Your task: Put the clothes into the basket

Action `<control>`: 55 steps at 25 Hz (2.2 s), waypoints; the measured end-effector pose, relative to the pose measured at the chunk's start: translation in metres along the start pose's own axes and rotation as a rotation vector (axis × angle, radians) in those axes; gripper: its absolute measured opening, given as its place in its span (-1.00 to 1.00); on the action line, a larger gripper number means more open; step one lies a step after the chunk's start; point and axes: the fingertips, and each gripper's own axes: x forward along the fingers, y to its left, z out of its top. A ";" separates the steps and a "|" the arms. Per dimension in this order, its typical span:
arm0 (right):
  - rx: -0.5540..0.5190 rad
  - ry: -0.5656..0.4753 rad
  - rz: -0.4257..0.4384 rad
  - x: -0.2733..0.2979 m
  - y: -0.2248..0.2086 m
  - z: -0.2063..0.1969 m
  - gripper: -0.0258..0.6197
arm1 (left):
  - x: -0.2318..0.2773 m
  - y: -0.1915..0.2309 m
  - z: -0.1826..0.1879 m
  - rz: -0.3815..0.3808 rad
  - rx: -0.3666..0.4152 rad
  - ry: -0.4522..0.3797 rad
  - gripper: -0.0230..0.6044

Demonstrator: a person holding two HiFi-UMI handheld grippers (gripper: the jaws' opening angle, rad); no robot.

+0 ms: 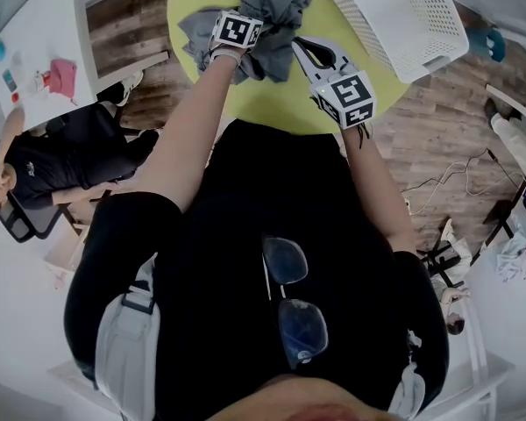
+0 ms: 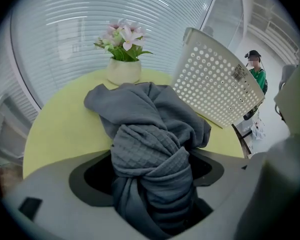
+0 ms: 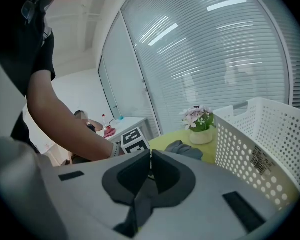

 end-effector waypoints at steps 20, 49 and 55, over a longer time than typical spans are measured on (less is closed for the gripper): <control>-0.028 -0.044 -0.040 -0.037 0.017 0.008 -0.83 | -0.063 -0.032 0.001 -0.011 0.158 -0.027 0.06; -0.172 -0.246 -0.196 -0.142 -0.016 0.095 -0.83 | -0.203 -0.183 0.130 -0.086 0.678 -0.084 0.07; -0.117 -0.302 -0.226 -0.169 -0.026 0.107 -0.83 | -0.213 -0.210 0.155 -0.106 0.796 -0.085 0.07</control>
